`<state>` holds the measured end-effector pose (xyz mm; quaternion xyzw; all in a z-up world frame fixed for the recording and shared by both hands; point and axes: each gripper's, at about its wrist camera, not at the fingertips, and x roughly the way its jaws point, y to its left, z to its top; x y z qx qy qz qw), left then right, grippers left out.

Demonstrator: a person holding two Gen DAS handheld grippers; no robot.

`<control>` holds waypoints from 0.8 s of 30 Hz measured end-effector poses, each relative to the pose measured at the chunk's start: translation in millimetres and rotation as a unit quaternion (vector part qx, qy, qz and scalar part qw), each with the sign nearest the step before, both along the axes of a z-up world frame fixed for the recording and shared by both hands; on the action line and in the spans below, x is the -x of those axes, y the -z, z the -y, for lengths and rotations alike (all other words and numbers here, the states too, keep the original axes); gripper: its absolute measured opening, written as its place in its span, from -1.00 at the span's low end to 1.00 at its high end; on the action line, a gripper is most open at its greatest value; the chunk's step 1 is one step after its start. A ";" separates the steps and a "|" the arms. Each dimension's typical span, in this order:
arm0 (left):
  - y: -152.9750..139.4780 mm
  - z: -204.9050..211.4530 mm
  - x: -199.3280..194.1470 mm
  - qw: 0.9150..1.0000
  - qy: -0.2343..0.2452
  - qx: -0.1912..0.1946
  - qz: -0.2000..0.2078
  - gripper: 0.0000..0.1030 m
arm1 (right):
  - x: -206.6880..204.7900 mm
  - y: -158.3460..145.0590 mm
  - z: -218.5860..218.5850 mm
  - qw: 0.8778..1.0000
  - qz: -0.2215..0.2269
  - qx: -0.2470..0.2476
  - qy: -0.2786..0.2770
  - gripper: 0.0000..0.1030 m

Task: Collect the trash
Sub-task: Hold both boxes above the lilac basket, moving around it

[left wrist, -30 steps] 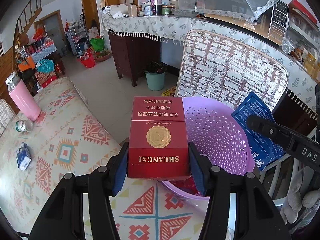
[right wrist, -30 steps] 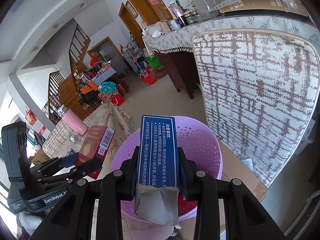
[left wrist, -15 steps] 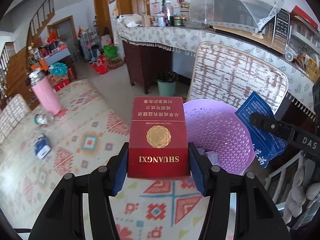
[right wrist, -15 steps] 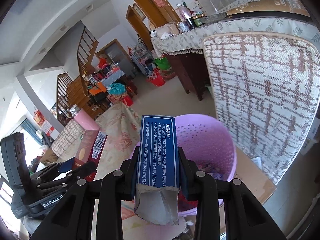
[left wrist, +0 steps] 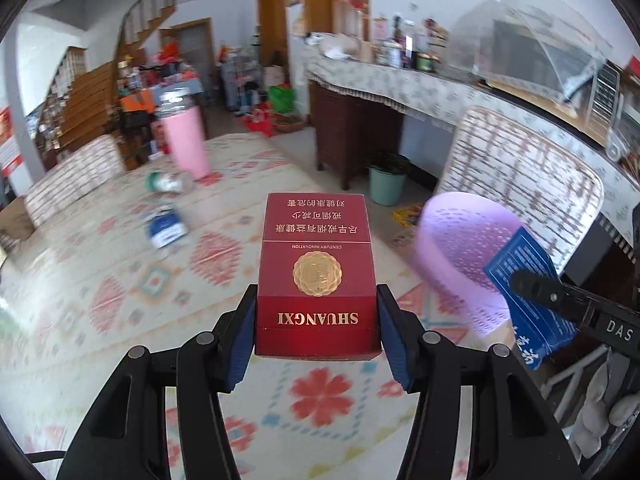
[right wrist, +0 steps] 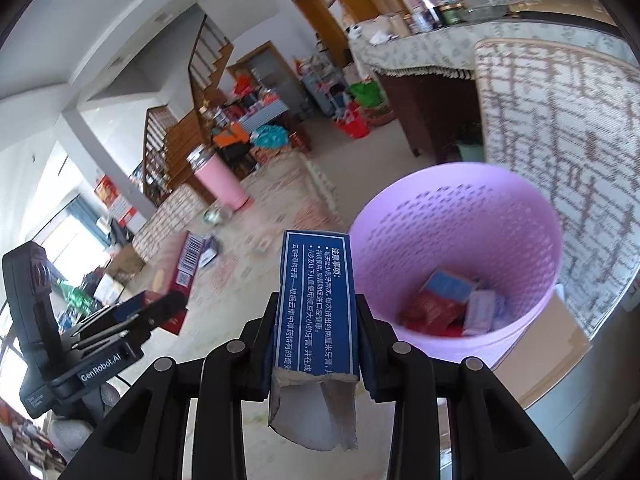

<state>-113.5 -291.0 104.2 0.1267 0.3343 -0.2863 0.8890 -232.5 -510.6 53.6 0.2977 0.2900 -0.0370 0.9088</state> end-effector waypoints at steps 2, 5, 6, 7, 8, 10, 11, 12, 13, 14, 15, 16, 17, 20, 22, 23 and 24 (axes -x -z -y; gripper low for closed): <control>-2.7 -21.6 4.7 1.000 -0.020 0.005 0.008 0.06 | 1.2 -3.7 -17.7 1.000 0.002 0.006 -0.011 -0.30; -6.5 -56.8 14.0 0.999 -0.050 0.017 0.013 0.07 | 4.1 -10.2 -43.9 0.999 0.006 0.016 -0.028 -0.30; -7.5 -66.1 16.1 0.998 -0.057 0.021 0.014 0.07 | 6.0 -13.2 -54.5 0.999 0.008 0.021 -0.035 -0.30; -8.7 -80.6 20.9 0.997 -0.068 0.026 0.015 0.07 | 7.3 -16.1 -63.1 0.999 0.009 0.024 -0.041 -0.30; -9.4 -89.7 23.2 0.997 -0.075 0.030 0.016 0.07 | 9.2 -18.4 -71.2 0.998 0.011 0.029 -0.045 -0.30; -11.4 -111.0 30.7 0.995 -0.094 0.038 0.021 0.07 | 13.9 -23.1 -87.9 0.998 0.014 0.041 -0.054 -0.30; -12.5 -120.2 33.8 0.994 -0.102 0.042 0.023 0.07 | 17.7 -25.7 -99.7 0.997 0.015 0.050 -0.059 -0.30; -13.7 -129.6 37.1 0.993 -0.108 0.048 0.024 0.07 | 19.7 -26.8 -105.9 0.997 0.015 0.054 -0.062 -0.30; -14.8 -139.9 40.9 0.992 -0.114 0.055 0.026 0.07 | 22.8 -28.0 -114.8 0.996 0.016 0.059 -0.066 -0.30; -16.2 -149.7 44.7 0.991 -0.117 0.061 0.029 0.07 | 26.2 -29.2 -123.2 0.995 0.016 0.066 -0.069 -0.30; -17.0 -156.3 47.3 0.990 -0.119 0.064 0.032 0.07 | 28.9 -29.6 -129.0 0.995 0.016 0.071 -0.070 -0.30; -18.5 -164.7 49.7 0.990 -0.121 0.068 0.037 0.07 | 31.6 -30.1 -139.5 0.994 0.016 0.078 -0.070 -0.30; -19.6 -172.1 51.2 0.989 -0.124 0.071 0.041 0.07 | 34.2 -30.0 -146.4 0.994 0.015 0.082 -0.069 -0.30; -20.7 -196.0 48.8 0.987 -0.129 0.080 0.048 0.07 | 32.2 -29.7 -164.6 0.994 0.008 0.091 -0.062 -0.30; -19.8 -209.3 42.1 0.987 -0.130 0.085 0.045 0.07 | 27.8 -27.8 -172.1 0.994 0.000 0.093 -0.055 -0.30; -18.9 -214.6 38.0 0.987 -0.130 0.085 0.044 0.07 | 25.1 -26.9 -176.4 0.994 -0.005 0.095 -0.051 -0.30; -17.9 -219.2 33.6 0.987 -0.130 0.085 0.042 0.07 | 21.6 -25.5 -181.1 0.994 -0.009 0.097 -0.045 -0.30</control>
